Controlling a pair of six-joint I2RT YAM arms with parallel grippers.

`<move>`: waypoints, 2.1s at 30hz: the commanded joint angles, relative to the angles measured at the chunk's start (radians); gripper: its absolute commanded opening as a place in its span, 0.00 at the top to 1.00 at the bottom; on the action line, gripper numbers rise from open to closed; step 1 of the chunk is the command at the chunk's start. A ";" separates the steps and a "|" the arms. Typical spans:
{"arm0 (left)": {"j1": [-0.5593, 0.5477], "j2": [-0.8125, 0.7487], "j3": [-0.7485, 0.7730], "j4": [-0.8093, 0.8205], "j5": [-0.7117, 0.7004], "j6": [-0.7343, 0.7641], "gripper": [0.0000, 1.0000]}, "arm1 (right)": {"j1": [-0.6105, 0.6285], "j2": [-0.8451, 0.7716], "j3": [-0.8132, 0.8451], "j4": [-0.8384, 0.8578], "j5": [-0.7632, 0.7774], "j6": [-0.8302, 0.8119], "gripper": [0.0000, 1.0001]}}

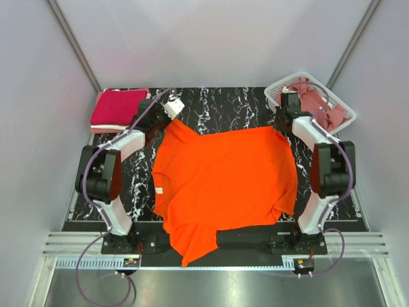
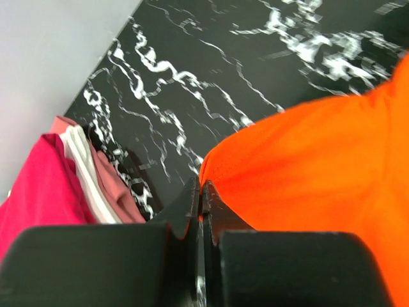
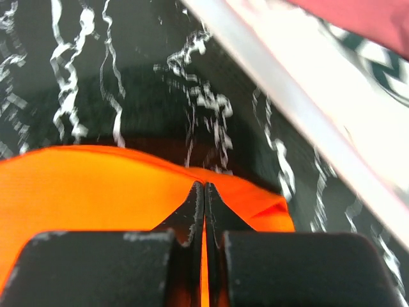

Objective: Fold and stack the t-shirts
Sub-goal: Flatten the tshirt out, then fold the tshirt

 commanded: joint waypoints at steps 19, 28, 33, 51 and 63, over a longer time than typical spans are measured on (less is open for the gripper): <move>-0.053 0.058 0.050 0.320 -0.301 -0.062 1.00 | -0.016 0.146 0.147 0.175 0.009 -0.204 1.00; -0.122 -0.087 -0.135 0.293 -0.418 -0.067 1.00 | -0.014 0.011 0.010 0.266 0.068 -0.495 1.00; -0.127 -0.193 -0.213 0.254 -0.413 -0.093 1.00 | -0.014 -0.134 -0.224 0.465 -0.067 -0.581 1.00; -0.185 -0.412 -0.286 -0.115 -0.554 -0.229 1.00 | -0.011 -0.227 -0.387 0.485 -0.092 -0.574 1.00; -0.266 -0.444 -0.309 -0.327 -0.473 -0.297 1.00 | 0.012 -0.170 -0.424 0.491 0.019 -0.620 1.00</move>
